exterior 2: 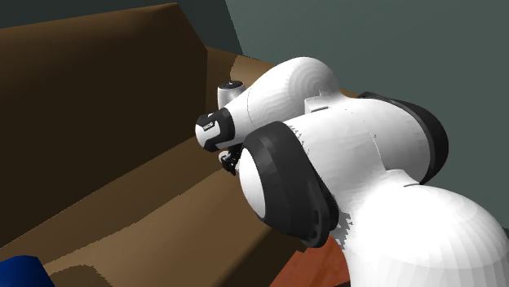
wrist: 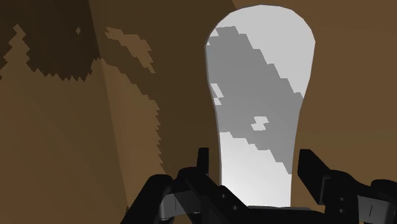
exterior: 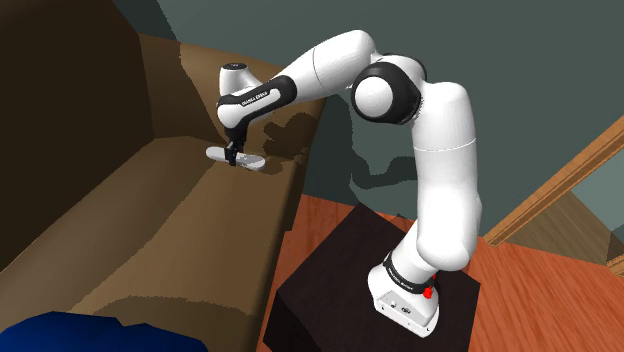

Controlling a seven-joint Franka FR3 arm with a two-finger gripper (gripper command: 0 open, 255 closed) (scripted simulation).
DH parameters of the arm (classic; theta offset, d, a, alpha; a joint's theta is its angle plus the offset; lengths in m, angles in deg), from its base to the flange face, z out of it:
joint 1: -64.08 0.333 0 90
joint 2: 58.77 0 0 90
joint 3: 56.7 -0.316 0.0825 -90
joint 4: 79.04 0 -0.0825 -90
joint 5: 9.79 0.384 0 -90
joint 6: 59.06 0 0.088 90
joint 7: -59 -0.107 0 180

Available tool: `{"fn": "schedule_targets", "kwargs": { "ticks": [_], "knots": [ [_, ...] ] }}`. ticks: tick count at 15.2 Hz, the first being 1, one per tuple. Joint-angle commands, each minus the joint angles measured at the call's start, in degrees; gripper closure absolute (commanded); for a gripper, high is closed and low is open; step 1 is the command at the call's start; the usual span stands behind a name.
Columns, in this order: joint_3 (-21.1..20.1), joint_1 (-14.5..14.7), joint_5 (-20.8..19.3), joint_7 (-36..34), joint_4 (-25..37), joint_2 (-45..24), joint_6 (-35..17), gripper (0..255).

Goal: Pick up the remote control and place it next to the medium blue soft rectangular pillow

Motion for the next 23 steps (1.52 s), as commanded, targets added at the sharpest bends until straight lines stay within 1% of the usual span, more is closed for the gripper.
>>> {"fn": "schedule_targets", "kwargs": {
  "ticks": [1, 11, 23],
  "knots": [
    [0.0, 0.0, 0.0, 0.0, 0.1, 0.5, 0.5, 255],
    [-0.2, -0.1, 0.3, 0.4, 1.5, 4.7, 6.2, 255],
    [-0.3, -0.1, 0.7, 0.9, 5.1, 8.6, 13.6, 255]
  ]
}}
